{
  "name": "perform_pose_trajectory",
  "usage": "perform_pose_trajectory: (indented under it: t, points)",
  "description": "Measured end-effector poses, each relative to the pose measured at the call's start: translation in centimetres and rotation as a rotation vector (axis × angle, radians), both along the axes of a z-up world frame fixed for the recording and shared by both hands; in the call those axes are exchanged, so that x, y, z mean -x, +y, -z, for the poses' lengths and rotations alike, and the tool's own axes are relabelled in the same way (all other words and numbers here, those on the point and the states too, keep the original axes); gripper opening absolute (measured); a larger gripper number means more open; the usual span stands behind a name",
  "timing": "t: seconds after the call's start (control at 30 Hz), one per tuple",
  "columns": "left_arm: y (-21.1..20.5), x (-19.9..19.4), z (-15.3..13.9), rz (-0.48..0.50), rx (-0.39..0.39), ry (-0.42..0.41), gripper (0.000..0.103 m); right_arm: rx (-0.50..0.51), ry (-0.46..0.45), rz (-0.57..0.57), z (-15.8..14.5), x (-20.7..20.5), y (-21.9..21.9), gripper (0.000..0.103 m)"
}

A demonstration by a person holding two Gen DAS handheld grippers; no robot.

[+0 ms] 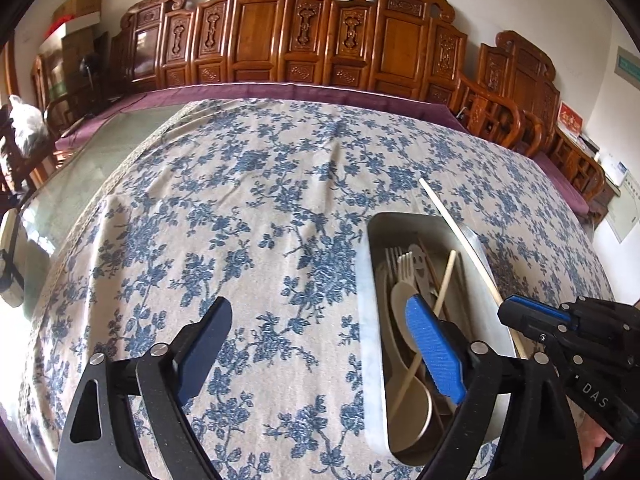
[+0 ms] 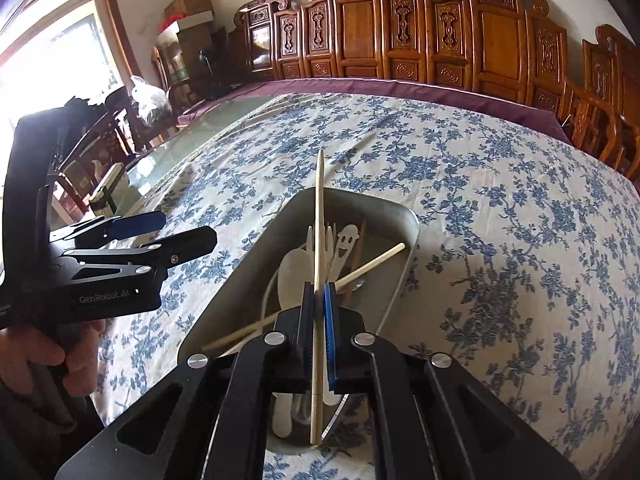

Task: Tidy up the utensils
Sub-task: 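Lower the wooden chopstick into the grey tray and open the right tool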

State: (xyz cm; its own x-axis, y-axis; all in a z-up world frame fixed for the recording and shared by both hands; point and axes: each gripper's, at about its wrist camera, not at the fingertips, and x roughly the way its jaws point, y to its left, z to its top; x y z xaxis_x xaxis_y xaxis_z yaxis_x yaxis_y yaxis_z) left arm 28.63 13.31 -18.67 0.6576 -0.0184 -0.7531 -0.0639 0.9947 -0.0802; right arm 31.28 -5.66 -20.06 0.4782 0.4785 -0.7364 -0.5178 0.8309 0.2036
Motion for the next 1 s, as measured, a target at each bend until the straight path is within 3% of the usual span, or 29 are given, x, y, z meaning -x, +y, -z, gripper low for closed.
perform_pose_trajectory:
  t: [0.43,0.73,1.0]
  points:
    - [1.1,0.0,0.1,-0.027,0.004,0.004,0.087,0.048,0.039,0.059,3.4,-0.4,1.9,0.006]
    - [1.1,-0.1,0.2,-0.025,0.004,0.008,0.087,0.066,0.058,0.111,4.0,-0.8,1.6,0.006]
    - [1.1,-0.1,0.3,-0.028,0.006,0.011,0.087,-0.003,0.070,0.049,3.5,-0.6,2.7,0.006]
